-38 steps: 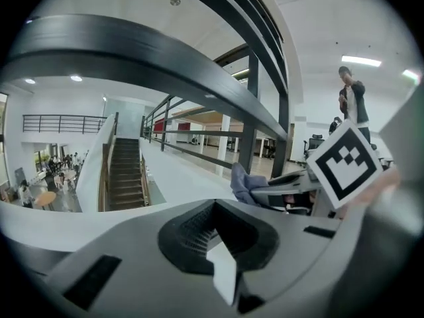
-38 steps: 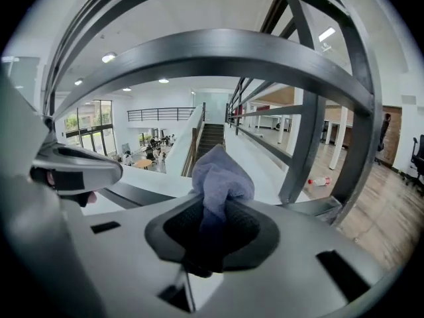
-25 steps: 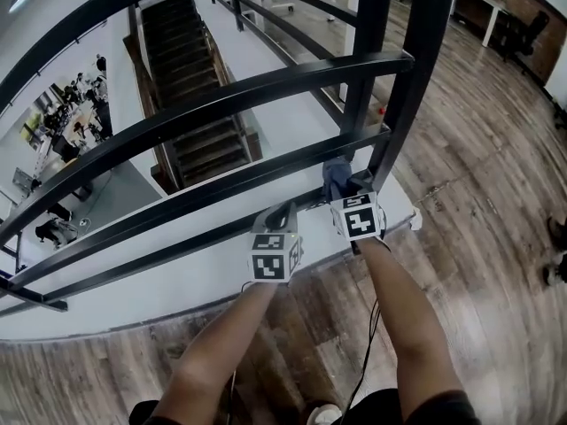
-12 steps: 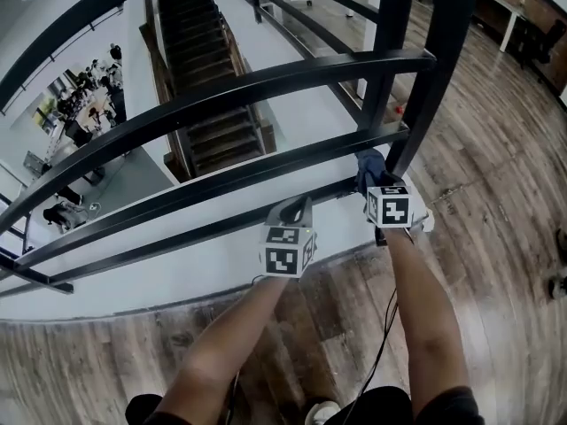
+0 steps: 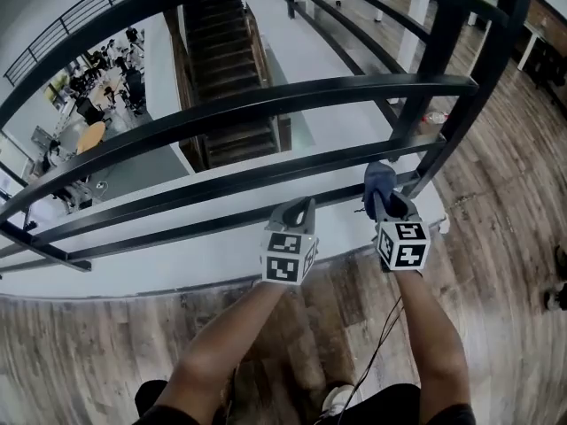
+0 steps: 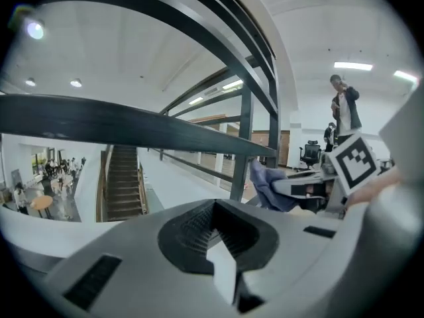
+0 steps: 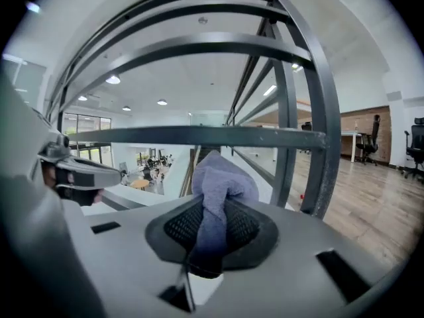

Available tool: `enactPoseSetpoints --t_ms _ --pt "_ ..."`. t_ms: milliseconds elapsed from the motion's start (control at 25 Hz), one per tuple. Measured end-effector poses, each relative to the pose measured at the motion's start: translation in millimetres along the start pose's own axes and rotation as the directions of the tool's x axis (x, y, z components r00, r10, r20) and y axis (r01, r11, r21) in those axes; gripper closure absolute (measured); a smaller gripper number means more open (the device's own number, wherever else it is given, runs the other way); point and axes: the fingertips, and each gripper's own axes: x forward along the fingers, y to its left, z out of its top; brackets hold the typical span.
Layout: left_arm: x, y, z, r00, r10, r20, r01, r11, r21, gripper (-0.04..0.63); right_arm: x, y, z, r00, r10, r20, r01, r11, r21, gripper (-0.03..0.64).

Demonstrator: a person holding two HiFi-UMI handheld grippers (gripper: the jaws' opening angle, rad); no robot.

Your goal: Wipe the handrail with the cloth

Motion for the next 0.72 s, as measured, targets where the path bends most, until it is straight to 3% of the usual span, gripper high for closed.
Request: enactPoseSetpoints --t_ms 120,240,360,480,600,720 --pt "-58.0 18.0 6.7 0.999 0.027 -0.019 -0.028 0.998 -0.054 0.594 -46.8 57.7 27.6 0.999 0.051 0.013 -0.051 0.999 0.015 0.54" --pt "-117.9 34.1 59.9 1.0 0.009 0.03 -0.007 0.997 -0.082 0.594 -92.0 112.8 84.5 0.996 0.072 0.061 -0.076 0.995 0.059 0.54" --pt "-197.9 49.0 132.3 0.997 0.029 0.074 -0.019 0.991 -0.136 0.594 -150.8 165.0 164.6 0.987 0.117 0.108 -0.135 0.975 0.178 0.54" --pt "-275.7 71.2 216.6 0.987 0.119 0.112 -0.099 0.981 -0.165 0.594 -205.8 207.3 255.9 0.976 0.169 0.137 -0.194 0.961 0.195 0.54" --pt "-338.9 82.8 304.3 0.968 0.211 0.134 -0.198 0.975 -0.099 0.594 -251.4 237.2 340.9 0.968 0.21 0.138 -0.23 0.962 0.146 0.54" --pt "-405.2 65.5 385.7 0.966 0.227 0.12 -0.22 0.973 -0.069 0.594 -309.7 261.2 420.1 0.964 0.242 0.114 -0.254 0.96 0.114 0.54"
